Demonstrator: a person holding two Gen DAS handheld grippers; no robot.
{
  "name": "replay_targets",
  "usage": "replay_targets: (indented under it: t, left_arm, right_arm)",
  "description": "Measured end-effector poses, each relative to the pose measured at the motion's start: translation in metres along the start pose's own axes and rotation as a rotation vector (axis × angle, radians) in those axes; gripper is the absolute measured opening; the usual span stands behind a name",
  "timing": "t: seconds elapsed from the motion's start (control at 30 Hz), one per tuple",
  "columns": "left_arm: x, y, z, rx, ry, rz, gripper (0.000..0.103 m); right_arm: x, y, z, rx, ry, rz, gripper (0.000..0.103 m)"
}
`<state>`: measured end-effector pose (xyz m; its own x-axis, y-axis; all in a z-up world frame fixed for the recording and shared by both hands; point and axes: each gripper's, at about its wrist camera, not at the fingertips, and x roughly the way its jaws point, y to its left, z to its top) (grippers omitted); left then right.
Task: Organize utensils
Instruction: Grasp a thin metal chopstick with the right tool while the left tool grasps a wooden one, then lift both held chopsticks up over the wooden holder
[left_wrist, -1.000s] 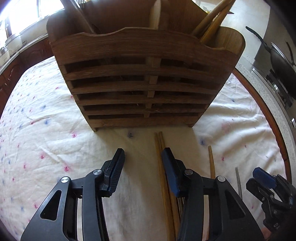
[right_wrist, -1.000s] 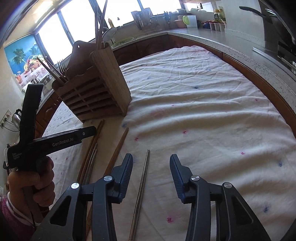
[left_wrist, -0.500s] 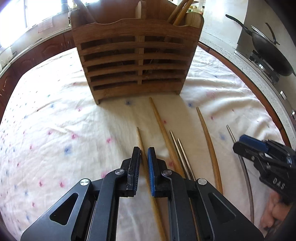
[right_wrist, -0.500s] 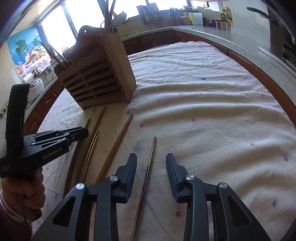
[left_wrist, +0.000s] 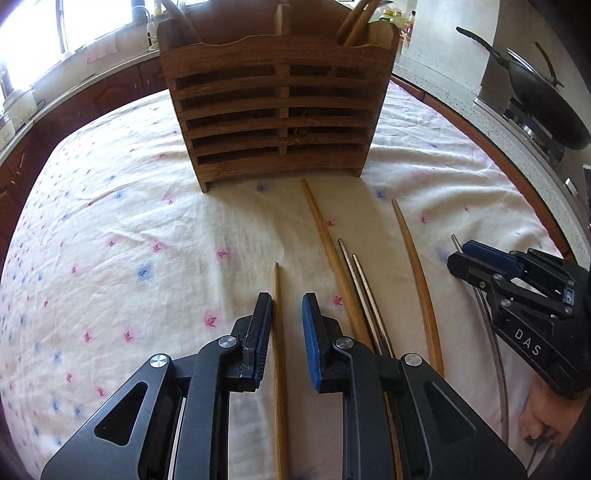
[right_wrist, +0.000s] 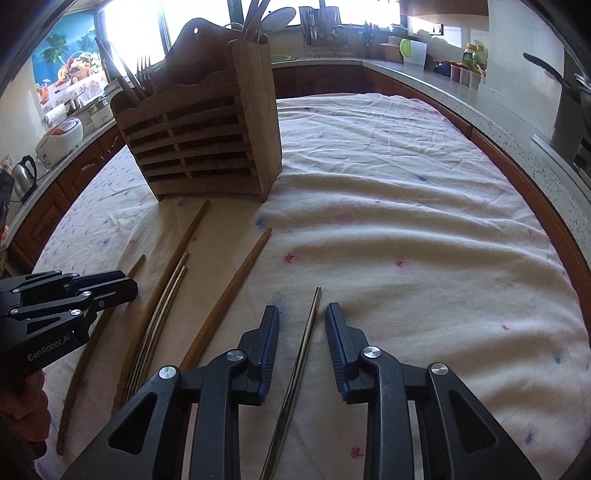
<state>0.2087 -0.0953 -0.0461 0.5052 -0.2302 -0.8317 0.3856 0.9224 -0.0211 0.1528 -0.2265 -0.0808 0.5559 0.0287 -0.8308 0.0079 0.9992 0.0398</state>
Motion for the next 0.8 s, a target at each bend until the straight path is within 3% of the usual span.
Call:
replay_targets:
  t: [0.07,0.13,0.4,0.63,0.8]
  left_arm:
    - [0.0,0.001,0.001,0.003,0.003,-0.007,0.005]
    - [0.0,0.002,0.002,-0.017,0.014,-0.027,0.005]
    - [-0.05,0.032,-0.004,-0.104,-0.088,-0.082,0.005]
    - [-0.111,0.049,-0.001,-0.157,-0.228,-0.13,0.005]
    - [-0.146,0.061,0.0,-0.169,-0.307,-0.134,0.005]
  right_arm:
    - [0.0,0.001,0.0,-0.006,-0.001,-0.004,0.012]
    - [-0.001,0.0,0.0,-0.001,0.0,0.0,0.006]
    - [-0.033,-0.001,0.004,0.069,-0.054,0.115,0.004]
    - [-0.093,0.002,0.023,0.101,-0.193,0.216,0.004]
    - [-0.132,0.004,0.033,0.104,-0.29,0.242,0.004]
